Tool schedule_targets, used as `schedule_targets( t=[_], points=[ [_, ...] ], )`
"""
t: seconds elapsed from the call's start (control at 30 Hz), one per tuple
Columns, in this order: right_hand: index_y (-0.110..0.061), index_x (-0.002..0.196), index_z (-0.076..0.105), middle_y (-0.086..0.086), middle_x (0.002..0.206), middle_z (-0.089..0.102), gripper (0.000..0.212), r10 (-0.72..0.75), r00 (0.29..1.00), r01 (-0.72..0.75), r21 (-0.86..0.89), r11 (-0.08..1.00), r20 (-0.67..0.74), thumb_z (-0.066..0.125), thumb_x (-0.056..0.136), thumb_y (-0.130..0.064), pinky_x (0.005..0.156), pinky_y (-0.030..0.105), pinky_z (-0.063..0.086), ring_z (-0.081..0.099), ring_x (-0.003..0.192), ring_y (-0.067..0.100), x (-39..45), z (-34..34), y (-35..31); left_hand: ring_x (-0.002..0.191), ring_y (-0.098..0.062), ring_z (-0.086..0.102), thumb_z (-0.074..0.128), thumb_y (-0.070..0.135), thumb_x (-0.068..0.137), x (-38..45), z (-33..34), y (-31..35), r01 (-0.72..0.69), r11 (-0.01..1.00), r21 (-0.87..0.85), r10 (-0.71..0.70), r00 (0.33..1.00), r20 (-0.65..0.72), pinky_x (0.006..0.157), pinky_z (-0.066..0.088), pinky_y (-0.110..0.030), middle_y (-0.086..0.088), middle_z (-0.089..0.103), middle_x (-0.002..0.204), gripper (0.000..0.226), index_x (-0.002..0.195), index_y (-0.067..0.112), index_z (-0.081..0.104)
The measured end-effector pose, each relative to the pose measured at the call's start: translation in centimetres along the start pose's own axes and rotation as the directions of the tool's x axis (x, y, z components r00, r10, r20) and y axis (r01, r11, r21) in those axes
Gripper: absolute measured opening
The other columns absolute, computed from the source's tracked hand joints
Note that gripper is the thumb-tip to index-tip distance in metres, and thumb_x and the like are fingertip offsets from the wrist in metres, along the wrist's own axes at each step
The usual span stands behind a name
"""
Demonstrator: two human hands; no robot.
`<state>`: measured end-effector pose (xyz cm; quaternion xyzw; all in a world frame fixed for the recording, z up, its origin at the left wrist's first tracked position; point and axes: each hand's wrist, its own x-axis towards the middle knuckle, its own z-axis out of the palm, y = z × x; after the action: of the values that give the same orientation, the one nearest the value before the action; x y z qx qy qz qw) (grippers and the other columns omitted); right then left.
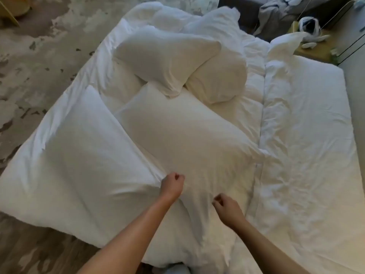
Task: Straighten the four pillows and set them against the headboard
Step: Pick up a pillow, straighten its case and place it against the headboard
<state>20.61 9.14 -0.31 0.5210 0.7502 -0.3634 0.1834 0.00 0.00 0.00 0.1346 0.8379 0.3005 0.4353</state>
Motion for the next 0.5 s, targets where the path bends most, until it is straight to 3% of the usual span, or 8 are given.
schedule_targets(
  t=[0.1, 0.17, 0.3, 0.4, 0.5],
  points=[
    [-0.014, 0.127, 0.063, 0.007, 0.124, 0.061, 0.033, -0.181, 0.967, 0.158, -0.135, 0.978, -0.179, 0.062, 0.099, -0.032, 0.091, 0.039, 0.051, 0.059, 0.118, 0.028, 4.2, -2.1, -4.0, 0.098, -0.036, 0.066, 0.055, 0.030, 0.096, 4.2, -0.7, 1.9, 0.060, 0.988, -0.142, -0.079, 0.989, -0.129, 0.083, 0.051, -0.041, -0.018, 0.071, 0.100, 0.029, 0.094, 0.003, 0.065],
    [-0.014, 0.137, 0.058, 0.008, 0.138, 0.055, 0.043, -0.235, 0.939, 0.201, -0.152, 0.968, -0.253, 0.062, 0.098, -0.031, 0.095, 0.040, 0.050, 0.053, 0.128, 0.029, 6.7, -3.7, -6.8, 0.108, -0.038, 0.065, 0.056, 0.035, 0.094, 6.6, -0.6, 2.4, 0.164, 0.965, -0.202, -0.193, 0.972, -0.132, 0.090, 0.051, -0.041, -0.021, 0.071, 0.111, 0.038, 0.103, 0.000, 0.066],
    [-0.015, 0.153, 0.045, 0.009, 0.161, 0.038, 0.062, -0.227, 0.947, 0.196, -0.147, 0.969, -0.229, 0.065, 0.097, -0.036, 0.110, 0.042, 0.045, 0.042, 0.145, 0.030, 10.9, -3.0, -8.8, 0.129, -0.037, 0.058, 0.059, 0.061, 0.089, 10.0, 1.0, 0.0, 0.315, 0.908, -0.277, -0.354, 0.929, -0.104, 0.107, 0.046, -0.039, -0.022, 0.061, 0.139, 0.079, 0.135, -0.003, 0.058],
    [-0.018, 0.161, 0.033, 0.013, 0.173, 0.020, 0.076, -0.209, 0.965, 0.175, -0.207, 0.963, -0.156, 0.067, 0.095, -0.039, 0.122, 0.043, 0.034, 0.025, 0.157, 0.032, 11.8, -0.7, -8.0, 0.141, -0.032, 0.047, 0.070, 0.078, 0.068, 11.2, 2.4, -1.7, 0.367, 0.791, -0.489, -0.446, 0.894, -0.051, 0.117, 0.039, -0.041, -0.014, 0.047, 0.155, 0.119, 0.153, 0.001, 0.037],
    [-0.015, 0.165, 0.022, 0.015, 0.174, 0.017, 0.087, -0.266, 0.953, 0.205, -0.336, 0.919, -0.145, 0.065, 0.094, -0.040, 0.129, 0.042, 0.024, 0.018, 0.160, 0.031, 11.1, 1.5, -5.8, 0.143, -0.027, 0.046, 0.079, 0.075, 0.059, 11.3, 3.6, -2.8, 0.313, 0.711, -0.630, -0.447, 0.893, -0.061, 0.118, 0.037, -0.041, -0.007, 0.047, 0.156, 0.124, 0.155, 0.008, 0.036]
  ],
)
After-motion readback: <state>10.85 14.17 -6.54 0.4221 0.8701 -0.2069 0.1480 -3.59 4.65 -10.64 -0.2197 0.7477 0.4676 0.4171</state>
